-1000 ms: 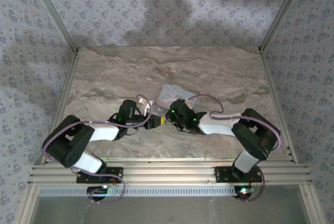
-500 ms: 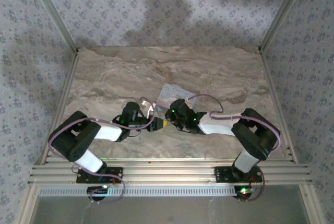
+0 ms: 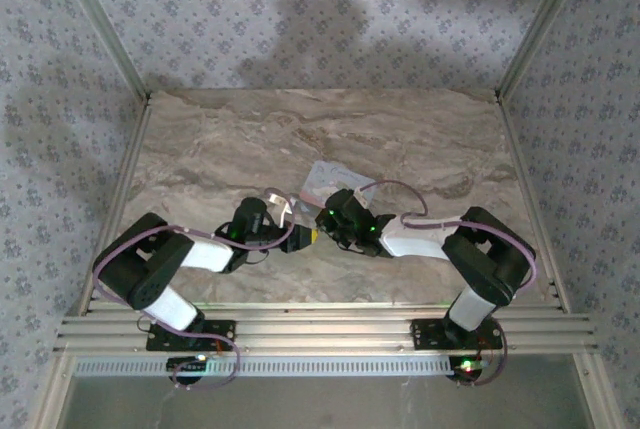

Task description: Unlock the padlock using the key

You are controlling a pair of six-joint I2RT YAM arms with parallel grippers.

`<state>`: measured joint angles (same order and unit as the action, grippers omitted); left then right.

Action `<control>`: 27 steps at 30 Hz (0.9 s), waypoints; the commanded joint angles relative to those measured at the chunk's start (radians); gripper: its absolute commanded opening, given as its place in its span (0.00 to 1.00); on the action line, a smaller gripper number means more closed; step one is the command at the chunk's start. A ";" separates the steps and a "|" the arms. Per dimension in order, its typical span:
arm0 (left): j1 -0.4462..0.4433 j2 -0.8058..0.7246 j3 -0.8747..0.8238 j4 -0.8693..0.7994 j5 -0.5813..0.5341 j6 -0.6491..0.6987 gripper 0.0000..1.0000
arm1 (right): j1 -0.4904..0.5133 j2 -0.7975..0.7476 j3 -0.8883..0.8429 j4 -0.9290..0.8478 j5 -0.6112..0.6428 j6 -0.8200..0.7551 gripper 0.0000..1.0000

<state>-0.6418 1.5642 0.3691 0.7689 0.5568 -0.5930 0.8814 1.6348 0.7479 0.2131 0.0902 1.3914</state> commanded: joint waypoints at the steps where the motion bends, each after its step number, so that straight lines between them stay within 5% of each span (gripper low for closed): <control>1: -0.004 0.026 0.010 0.055 0.015 -0.013 0.33 | 0.004 0.035 0.020 -0.009 -0.072 0.049 0.00; 11: -0.010 0.048 0.019 0.083 0.018 -0.011 0.08 | 0.008 0.037 0.024 -0.002 -0.076 0.055 0.00; 17: -0.010 0.061 0.019 0.120 0.024 -0.020 0.10 | 0.014 0.039 0.020 -0.001 -0.076 0.059 0.00; 27: -0.010 0.064 0.024 0.186 0.043 -0.033 0.00 | 0.025 0.059 0.027 0.012 -0.083 0.065 0.00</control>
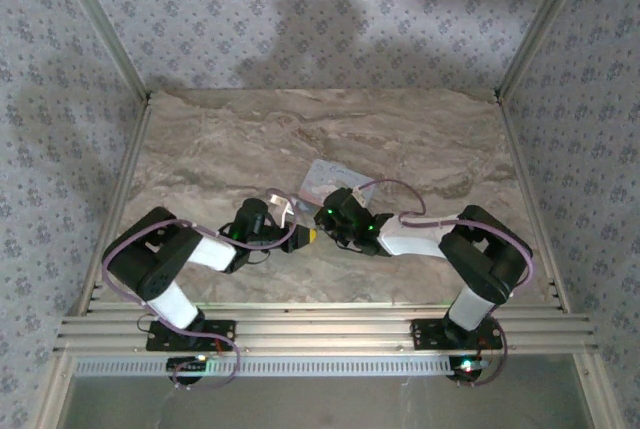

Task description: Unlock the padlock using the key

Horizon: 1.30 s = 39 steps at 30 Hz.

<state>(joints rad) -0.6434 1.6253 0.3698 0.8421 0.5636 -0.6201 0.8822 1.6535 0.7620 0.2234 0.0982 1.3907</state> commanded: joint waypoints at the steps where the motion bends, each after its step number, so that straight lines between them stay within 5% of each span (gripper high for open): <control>1: -0.007 0.001 0.023 0.120 0.039 -0.008 0.00 | 0.026 0.045 0.014 0.004 -0.094 0.067 0.00; 11: -0.008 -0.010 0.040 0.159 0.053 -0.033 0.00 | 0.046 0.069 0.003 0.027 -0.098 0.087 0.00; 15: -0.006 -0.001 0.039 0.161 0.055 -0.035 0.12 | 0.043 0.052 -0.003 0.018 -0.087 0.088 0.00; 31: -0.006 0.020 0.027 0.191 0.057 -0.044 0.19 | 0.021 0.012 -0.017 0.002 -0.077 0.076 0.00; 34: -0.006 0.026 0.028 0.205 0.059 -0.049 0.19 | 0.021 0.015 -0.018 0.005 -0.081 0.080 0.00; 39: -0.007 0.040 0.029 0.219 0.064 -0.049 0.00 | 0.020 0.015 -0.017 0.009 -0.084 0.082 0.00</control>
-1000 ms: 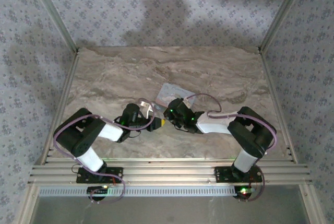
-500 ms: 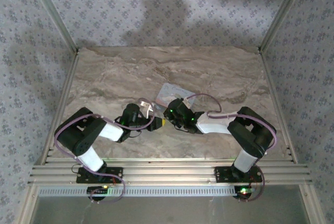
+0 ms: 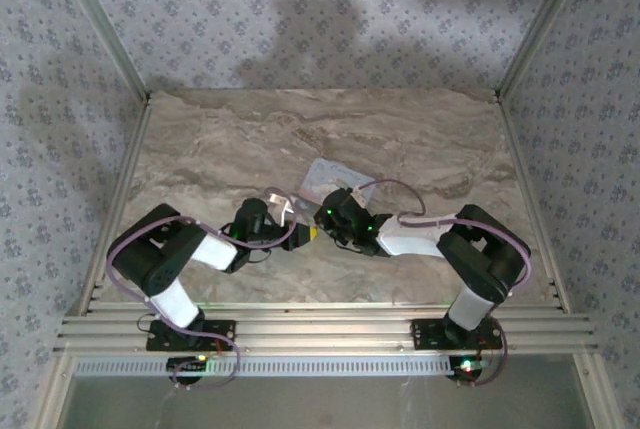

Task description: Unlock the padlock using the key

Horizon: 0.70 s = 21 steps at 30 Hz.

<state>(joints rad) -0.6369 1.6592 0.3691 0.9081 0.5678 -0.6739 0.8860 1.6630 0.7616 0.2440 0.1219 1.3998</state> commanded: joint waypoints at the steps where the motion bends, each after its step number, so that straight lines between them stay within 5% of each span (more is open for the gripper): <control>1: -0.014 0.008 0.030 0.160 0.059 0.005 0.00 | 0.016 0.005 -0.015 -0.012 -0.111 0.073 0.00; 7: -0.044 -0.035 0.024 0.113 0.005 0.140 0.00 | 0.016 0.003 -0.016 -0.022 -0.125 0.085 0.00; 12: -0.144 -0.124 0.027 -0.087 -0.225 0.404 0.00 | 0.010 -0.008 -0.007 -0.057 -0.154 0.094 0.00; 21: -0.321 -0.133 0.016 -0.141 -0.563 0.615 0.00 | 0.010 -0.068 -0.026 -0.131 -0.159 0.100 0.00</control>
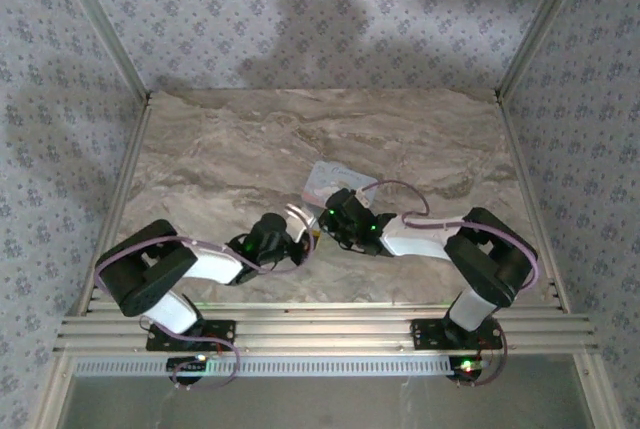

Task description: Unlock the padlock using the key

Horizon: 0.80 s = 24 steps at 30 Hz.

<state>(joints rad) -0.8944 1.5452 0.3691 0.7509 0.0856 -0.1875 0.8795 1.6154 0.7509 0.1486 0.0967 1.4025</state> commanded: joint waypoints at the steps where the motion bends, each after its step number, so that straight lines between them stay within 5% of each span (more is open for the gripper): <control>1: -0.072 -0.020 0.014 0.012 -0.092 0.137 0.00 | 0.016 -0.025 -0.018 -0.042 -0.133 0.098 0.00; 7: -0.064 -0.028 0.007 0.036 -0.038 0.077 0.00 | 0.018 -0.048 -0.019 -0.069 -0.123 0.097 0.08; 15: -0.053 -0.020 -0.006 0.072 -0.013 0.021 0.00 | 0.026 -0.068 -0.019 -0.094 -0.100 0.098 0.50; 24: -0.039 -0.007 -0.005 0.062 -0.007 0.012 0.00 | 0.029 -0.145 -0.021 -0.168 -0.047 0.076 0.62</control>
<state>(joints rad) -0.9371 1.5425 0.3634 0.7673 0.0521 -0.1673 0.9031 1.5162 0.7391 0.0414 0.0364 1.4708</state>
